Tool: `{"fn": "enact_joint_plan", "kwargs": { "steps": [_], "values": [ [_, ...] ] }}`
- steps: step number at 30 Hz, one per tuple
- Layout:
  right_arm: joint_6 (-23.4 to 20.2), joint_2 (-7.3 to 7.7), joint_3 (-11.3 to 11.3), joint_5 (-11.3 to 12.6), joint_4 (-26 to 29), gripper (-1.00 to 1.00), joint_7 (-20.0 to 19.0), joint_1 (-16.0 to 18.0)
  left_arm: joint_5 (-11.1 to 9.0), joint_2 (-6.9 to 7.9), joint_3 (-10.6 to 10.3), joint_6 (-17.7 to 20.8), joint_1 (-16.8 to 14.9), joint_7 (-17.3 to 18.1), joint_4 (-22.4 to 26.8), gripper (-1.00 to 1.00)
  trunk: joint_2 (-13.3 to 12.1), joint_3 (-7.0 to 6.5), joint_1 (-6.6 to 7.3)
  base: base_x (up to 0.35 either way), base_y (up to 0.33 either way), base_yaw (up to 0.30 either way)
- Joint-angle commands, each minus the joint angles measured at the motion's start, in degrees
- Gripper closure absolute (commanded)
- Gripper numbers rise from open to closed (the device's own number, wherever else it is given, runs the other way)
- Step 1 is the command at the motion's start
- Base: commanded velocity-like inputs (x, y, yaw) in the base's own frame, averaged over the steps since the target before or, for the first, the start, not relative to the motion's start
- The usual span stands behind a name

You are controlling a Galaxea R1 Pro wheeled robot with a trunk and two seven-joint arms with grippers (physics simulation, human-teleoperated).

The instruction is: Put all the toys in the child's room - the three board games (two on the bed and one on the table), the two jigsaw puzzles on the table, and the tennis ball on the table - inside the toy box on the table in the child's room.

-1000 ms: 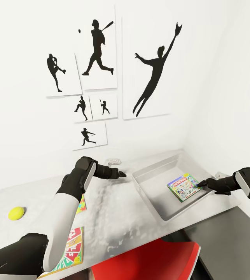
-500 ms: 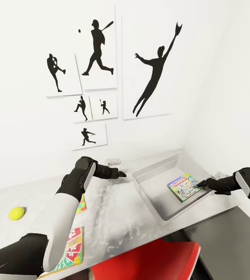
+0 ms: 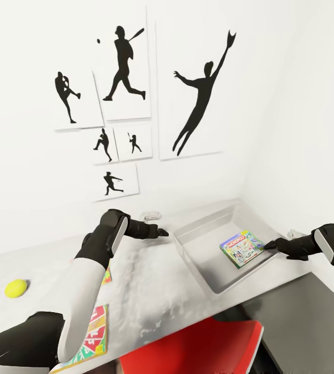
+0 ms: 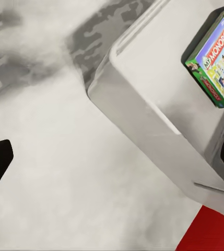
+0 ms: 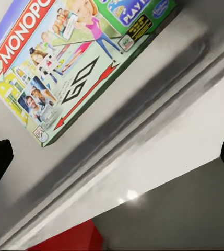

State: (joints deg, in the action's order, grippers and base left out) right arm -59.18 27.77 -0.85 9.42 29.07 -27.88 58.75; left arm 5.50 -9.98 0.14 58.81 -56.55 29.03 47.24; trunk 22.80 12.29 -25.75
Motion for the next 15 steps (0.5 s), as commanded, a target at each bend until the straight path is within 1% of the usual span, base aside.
{"fn": "enact_joint_plan", "kwargs": {
  "steps": [1,3,6,15],
  "values": [
    [-0.33,0.01,-0.09,0.18,0.03,-1.00,0.02,0.05,0.57,-0.02,0.05,0.16,-0.05,0.48,0.07,-1.00,0.12,0.12,-0.04,0.000,0.000,-0.234],
    [-0.37,0.01,-0.11,0.22,0.03,-1.00,0.02,0.05,0.58,-0.02,0.08,0.16,-0.05,0.49,0.06,-1.00,0.12,0.12,-0.04,0.000,0.000,-0.191],
    [-0.39,0.01,-0.11,0.28,0.03,-1.00,-0.03,0.05,0.58,-0.02,0.11,0.16,-0.05,0.50,0.07,-1.00,0.12,0.12,-0.04,0.000,0.000,-0.098],
    [-0.40,0.01,-0.12,0.42,0.03,-1.00,-0.15,0.05,0.59,-0.02,0.19,0.16,-0.05,0.50,0.05,-1.00,0.12,0.12,-0.04,0.000,0.000,-0.021]
  ]
}}
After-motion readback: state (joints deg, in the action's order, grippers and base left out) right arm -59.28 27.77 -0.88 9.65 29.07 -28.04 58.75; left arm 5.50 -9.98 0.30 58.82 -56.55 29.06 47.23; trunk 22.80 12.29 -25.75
